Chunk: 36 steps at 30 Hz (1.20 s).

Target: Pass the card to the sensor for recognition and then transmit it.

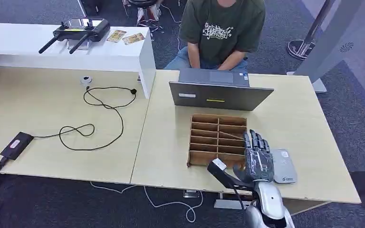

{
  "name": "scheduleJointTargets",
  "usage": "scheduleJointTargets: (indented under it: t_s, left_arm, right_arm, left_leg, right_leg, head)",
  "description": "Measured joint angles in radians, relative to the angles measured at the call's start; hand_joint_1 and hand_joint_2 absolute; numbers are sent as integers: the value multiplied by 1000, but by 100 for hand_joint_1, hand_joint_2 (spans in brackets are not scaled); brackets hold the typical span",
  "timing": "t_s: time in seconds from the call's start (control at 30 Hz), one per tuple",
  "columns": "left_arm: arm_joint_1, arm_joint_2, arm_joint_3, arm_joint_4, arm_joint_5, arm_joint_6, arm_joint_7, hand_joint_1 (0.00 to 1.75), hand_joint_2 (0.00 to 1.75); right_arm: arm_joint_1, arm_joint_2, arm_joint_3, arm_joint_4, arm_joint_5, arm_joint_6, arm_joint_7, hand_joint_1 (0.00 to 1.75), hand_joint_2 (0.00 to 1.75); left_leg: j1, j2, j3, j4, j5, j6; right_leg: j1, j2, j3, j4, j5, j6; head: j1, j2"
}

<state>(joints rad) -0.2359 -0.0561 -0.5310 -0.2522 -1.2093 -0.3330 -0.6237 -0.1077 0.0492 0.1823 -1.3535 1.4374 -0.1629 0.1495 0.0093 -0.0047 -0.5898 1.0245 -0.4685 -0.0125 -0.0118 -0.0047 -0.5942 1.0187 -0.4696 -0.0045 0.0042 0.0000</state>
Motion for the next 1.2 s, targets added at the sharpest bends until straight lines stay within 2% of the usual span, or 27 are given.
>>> scheduleJointTargets:
  t_s: [0.57, 1.2]
  left_arm:
    - [0, 0, 0, 0, 0, 0, -5, 0, 0]
    - [-1, 0, 0, 0, -1, -3, -15, 0, 0]
  right_arm:
    - [5, 0, 1, 0, -24, 0, -8, 0, 175]
    - [-78, 0, 31, 109, 11, -9, -43, 0, 175]
  left_leg:
    - [0, 0, 0, 0, 0, 0]
    - [0, 0, 0, 0, 0, 0]
  right_leg:
    - [0, 0, 0, 0, 0, 0]
    - [0, 0, 0, 0, 0, 0]
  head:
    - [0, 0]
    - [0, 0]
